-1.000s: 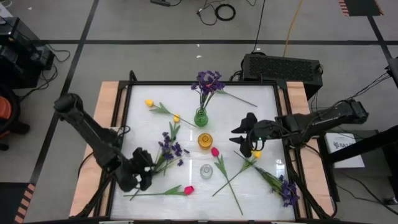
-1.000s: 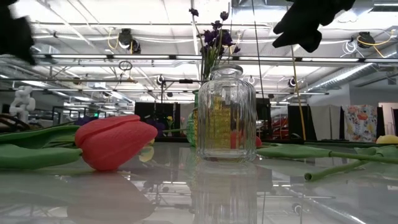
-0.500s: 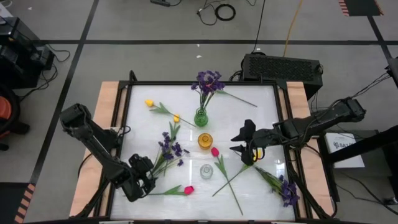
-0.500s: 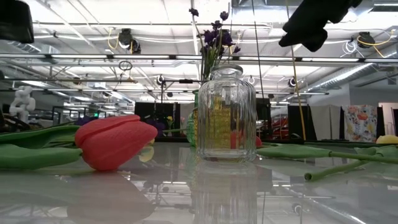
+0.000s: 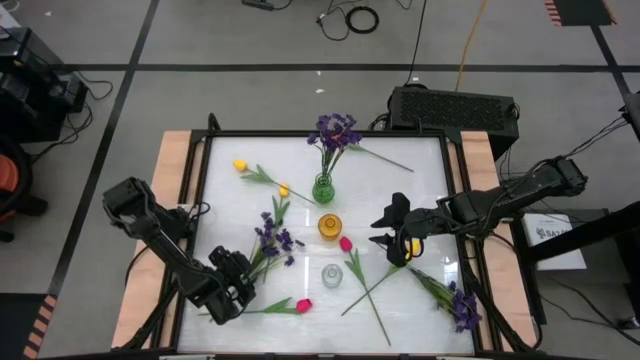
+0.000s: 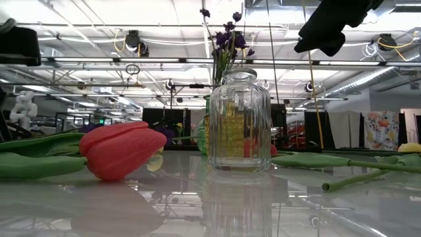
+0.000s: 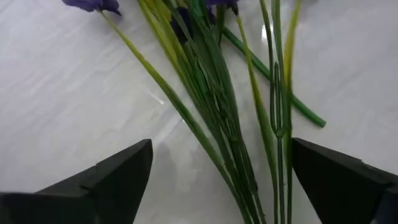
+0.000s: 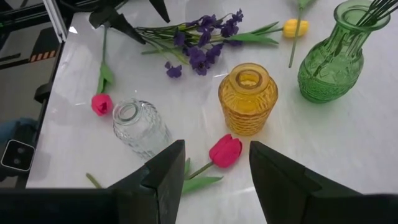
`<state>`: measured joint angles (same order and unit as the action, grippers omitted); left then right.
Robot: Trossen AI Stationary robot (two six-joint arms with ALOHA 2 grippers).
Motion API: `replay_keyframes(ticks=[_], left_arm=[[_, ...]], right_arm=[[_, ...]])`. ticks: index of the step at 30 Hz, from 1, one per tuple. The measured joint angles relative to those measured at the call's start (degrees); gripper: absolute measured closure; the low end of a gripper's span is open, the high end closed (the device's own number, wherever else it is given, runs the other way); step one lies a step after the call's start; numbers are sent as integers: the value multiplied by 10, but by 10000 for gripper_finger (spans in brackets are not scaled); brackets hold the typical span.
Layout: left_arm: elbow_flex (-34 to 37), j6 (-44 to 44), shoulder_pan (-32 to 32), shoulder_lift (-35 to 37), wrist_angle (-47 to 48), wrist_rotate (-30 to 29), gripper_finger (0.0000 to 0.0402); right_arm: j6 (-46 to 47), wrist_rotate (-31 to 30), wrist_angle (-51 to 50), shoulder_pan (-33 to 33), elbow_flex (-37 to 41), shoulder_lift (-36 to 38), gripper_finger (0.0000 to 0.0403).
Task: Sort flowers into vase by color
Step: Put the top purple flowers into the green vase
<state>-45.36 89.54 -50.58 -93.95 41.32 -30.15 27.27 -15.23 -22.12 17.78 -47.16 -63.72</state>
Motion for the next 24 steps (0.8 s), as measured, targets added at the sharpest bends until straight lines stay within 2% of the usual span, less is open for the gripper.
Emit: replay_keyframes(ticks=[4, 9, 18, 20, 24], left_arm=[[0, 0, 7, -4, 0, 8, 90], [-1, -6, 28, -4, -7, 33, 177], [-1, -74, 52, 12, 3, 51, 374], [-4, -80, 54, 26, 8, 48, 386], [-20, -80, 57, 69, 46, 44, 370]], right_arm=[[0, -1, 0, 0, 0, 0, 232], [1, -2, 0, 0, 0, 0, 232], [0, -2, 0, 0, 0, 0, 232], [-3, -2, 0, 0, 0, 0, 232], [-5, -2, 0, 0, 0, 0, 232]])
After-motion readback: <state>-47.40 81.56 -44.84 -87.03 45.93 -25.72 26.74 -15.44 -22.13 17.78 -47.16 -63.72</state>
